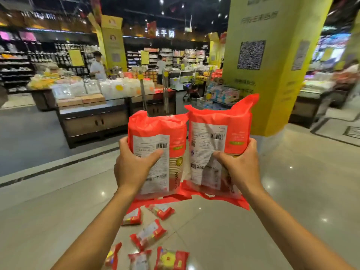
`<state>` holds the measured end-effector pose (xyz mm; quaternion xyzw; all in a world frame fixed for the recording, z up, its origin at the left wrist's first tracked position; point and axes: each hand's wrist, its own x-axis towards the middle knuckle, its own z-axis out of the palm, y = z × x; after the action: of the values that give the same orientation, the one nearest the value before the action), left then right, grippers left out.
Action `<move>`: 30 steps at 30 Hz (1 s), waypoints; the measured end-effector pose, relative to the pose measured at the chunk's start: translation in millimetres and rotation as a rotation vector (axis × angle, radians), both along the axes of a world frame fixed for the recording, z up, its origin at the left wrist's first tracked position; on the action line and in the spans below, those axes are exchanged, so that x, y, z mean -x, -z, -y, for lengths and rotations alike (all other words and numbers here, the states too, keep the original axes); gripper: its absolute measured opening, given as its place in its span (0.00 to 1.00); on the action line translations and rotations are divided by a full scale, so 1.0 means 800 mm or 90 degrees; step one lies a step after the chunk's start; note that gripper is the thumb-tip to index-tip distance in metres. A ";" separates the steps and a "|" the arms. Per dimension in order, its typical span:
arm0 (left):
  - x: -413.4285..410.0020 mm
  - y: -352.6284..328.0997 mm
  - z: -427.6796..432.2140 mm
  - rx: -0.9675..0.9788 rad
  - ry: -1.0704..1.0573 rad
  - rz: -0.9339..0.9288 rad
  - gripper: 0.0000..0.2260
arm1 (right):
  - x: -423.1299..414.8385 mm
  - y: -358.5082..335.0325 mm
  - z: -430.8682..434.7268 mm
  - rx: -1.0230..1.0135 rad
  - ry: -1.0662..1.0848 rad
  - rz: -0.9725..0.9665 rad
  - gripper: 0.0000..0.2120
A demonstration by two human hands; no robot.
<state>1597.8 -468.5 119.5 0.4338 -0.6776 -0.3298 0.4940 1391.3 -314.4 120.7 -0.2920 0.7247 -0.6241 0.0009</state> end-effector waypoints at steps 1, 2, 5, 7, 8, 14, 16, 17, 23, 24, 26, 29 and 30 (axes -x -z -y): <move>0.022 -0.002 -0.008 0.007 0.026 0.000 0.33 | 0.014 -0.002 -0.020 0.003 0.025 0.003 0.32; 0.045 -0.004 -0.015 0.009 0.051 0.002 0.33 | 0.026 -0.004 -0.040 0.004 0.051 0.007 0.32; 0.113 -0.011 -0.041 0.016 0.126 0.014 0.33 | 0.065 -0.008 -0.097 -0.002 0.137 0.002 0.32; 0.159 -0.015 -0.061 0.022 0.173 0.015 0.35 | 0.092 -0.009 -0.133 0.001 0.191 0.004 0.33; 0.181 -0.016 -0.072 0.023 0.193 0.014 0.36 | 0.106 -0.009 -0.149 0.007 0.214 0.006 0.33; 0.303 -0.019 -0.137 0.043 0.292 0.020 0.36 | 0.189 -0.006 -0.234 0.035 0.306 0.004 0.35; 0.337 -0.023 -0.156 0.052 0.309 0.034 0.38 | 0.215 -0.005 -0.256 0.047 0.317 0.011 0.35; 0.354 -0.027 -0.165 0.057 0.317 0.037 0.39 | 0.229 -0.003 -0.266 0.055 0.326 0.013 0.34; 0.453 -0.047 -0.222 0.085 0.373 0.034 0.40 | 0.300 -0.003 -0.331 0.084 0.404 0.020 0.38; 0.470 -0.048 -0.233 0.085 0.388 0.036 0.40 | 0.311 -0.004 -0.344 0.086 0.416 0.018 0.38; 0.503 -0.047 -0.251 0.086 0.417 0.036 0.38 | 0.332 -0.005 -0.368 0.086 0.442 0.017 0.39; 0.552 -0.046 -0.275 0.081 0.459 0.023 0.39 | 0.362 -0.006 -0.398 0.085 0.488 0.018 0.40; 0.568 -0.045 -0.281 0.081 0.472 0.018 0.40 | 0.372 -0.005 -0.406 0.084 0.501 0.019 0.40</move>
<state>1143.2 -243.5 155.3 0.1320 -0.8145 -0.4376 0.3573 1093.5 10.1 124.8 0.0174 0.7396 -0.6261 -0.2465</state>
